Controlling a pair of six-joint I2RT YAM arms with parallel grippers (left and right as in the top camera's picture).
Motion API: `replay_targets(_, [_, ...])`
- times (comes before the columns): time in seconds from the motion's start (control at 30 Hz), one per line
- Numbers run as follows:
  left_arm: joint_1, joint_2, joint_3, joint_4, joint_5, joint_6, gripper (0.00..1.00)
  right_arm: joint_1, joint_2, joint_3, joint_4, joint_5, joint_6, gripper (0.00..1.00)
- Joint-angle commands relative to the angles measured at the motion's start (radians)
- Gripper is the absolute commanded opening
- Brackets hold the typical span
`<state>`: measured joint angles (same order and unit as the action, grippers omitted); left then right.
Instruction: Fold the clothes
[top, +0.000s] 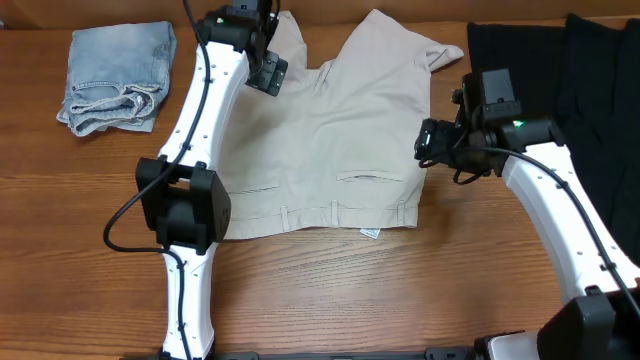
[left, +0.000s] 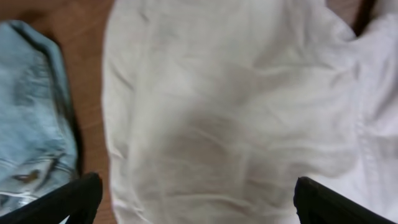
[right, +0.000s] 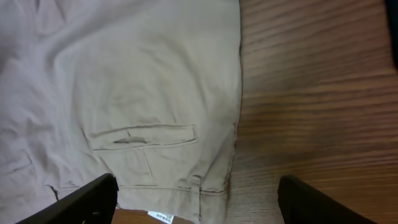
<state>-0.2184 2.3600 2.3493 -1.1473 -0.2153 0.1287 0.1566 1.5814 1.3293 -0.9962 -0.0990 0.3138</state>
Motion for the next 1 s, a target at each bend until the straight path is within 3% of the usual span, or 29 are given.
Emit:
replay_targets(0.0, [0.015, -0.011, 0.000, -0.016, 0.086, -0.032, 1.00, -0.005, 0.045, -0.075, 0.002, -0.053, -0.004, 0.86])
replay_targets(0.2, [0.015, -0.011, 0.000, -0.031, 0.095, -0.032, 1.00, -0.004, 0.063, -0.201, 0.071, -0.159, -0.004, 0.85])
replay_targets(0.53, [0.015, -0.011, 0.000, -0.031, 0.165, -0.033, 1.00, 0.058, 0.063, -0.367, 0.209, -0.184, -0.003, 0.63])
replay_targets(0.8, [0.014, -0.011, 0.000, -0.032, 0.168, -0.043, 1.00, 0.137, 0.063, -0.415, 0.262, -0.074, 0.055, 0.56])
replay_targets(0.97, [0.015, -0.011, 0.000, -0.031, 0.191, -0.047, 1.00, 0.137, 0.063, -0.422, 0.270, -0.016, 0.058, 0.33])
